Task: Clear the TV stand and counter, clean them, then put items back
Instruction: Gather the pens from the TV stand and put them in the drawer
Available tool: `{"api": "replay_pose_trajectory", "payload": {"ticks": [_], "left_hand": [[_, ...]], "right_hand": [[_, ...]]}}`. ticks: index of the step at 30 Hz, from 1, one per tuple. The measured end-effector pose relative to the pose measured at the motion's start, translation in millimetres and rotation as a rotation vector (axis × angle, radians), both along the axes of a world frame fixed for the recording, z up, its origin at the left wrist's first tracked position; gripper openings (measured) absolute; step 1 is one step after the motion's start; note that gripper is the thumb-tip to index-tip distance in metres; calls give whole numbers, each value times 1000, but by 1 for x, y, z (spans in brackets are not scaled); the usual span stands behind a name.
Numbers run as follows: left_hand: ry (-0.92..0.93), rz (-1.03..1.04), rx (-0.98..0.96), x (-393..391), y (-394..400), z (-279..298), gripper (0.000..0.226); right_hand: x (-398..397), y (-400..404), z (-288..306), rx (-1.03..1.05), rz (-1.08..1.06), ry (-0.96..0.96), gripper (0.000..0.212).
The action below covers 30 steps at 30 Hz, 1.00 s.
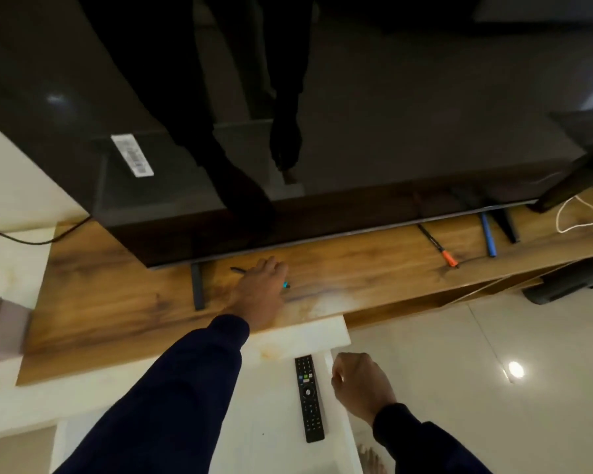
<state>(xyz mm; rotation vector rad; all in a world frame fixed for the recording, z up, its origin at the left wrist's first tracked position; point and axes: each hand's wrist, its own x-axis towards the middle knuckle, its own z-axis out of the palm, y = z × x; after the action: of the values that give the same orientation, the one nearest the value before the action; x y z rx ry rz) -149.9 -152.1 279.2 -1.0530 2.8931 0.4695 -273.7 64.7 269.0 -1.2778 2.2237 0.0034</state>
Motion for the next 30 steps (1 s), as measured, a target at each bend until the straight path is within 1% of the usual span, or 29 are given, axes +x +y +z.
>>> {"api": "replay_pose_trajectory", "payload": {"ticks": [2,5,8,10,11,14,17,19,21,24,27,30], "left_hand": [[-131,9,-50,-3,-8,-10,49],[-262,24,-105,-3,-15,-19,46],[-346,-1,-165,-7,-23,-22,43],[-402,-24,-152,-25,-25,-21,43],[-407,-14,-120,-36,-22,-19,41],[-332,-1,-20,-84,-9,-8,36],[-204,-38,52,-138,9,2,33],[-102,14,167,-177,20,9,25],[-1,96,292,-217,29,14,21],[60,157,393,-265,39,22,35],[60,180,474,-307,47,27,53],[163,255,630,-343,49,32,85]], "right_hand": [[-33,-12,7,-66,3,52,20],[-85,-28,16,-180,-45,105,22],[-141,-43,18,-276,-74,122,17],[-177,-47,16,-336,-128,110,13],[-192,-50,15,-355,-142,112,14],[-234,-58,10,-360,-179,117,28],[-271,-64,4,-294,-175,217,44],[-293,-68,0,-261,-197,242,46],[-316,-70,-6,-204,-240,207,43],[-338,-72,-10,-139,-249,76,32],[-352,-73,-3,-117,-142,-79,20],[-366,-68,7,-161,-151,-285,19]]}}
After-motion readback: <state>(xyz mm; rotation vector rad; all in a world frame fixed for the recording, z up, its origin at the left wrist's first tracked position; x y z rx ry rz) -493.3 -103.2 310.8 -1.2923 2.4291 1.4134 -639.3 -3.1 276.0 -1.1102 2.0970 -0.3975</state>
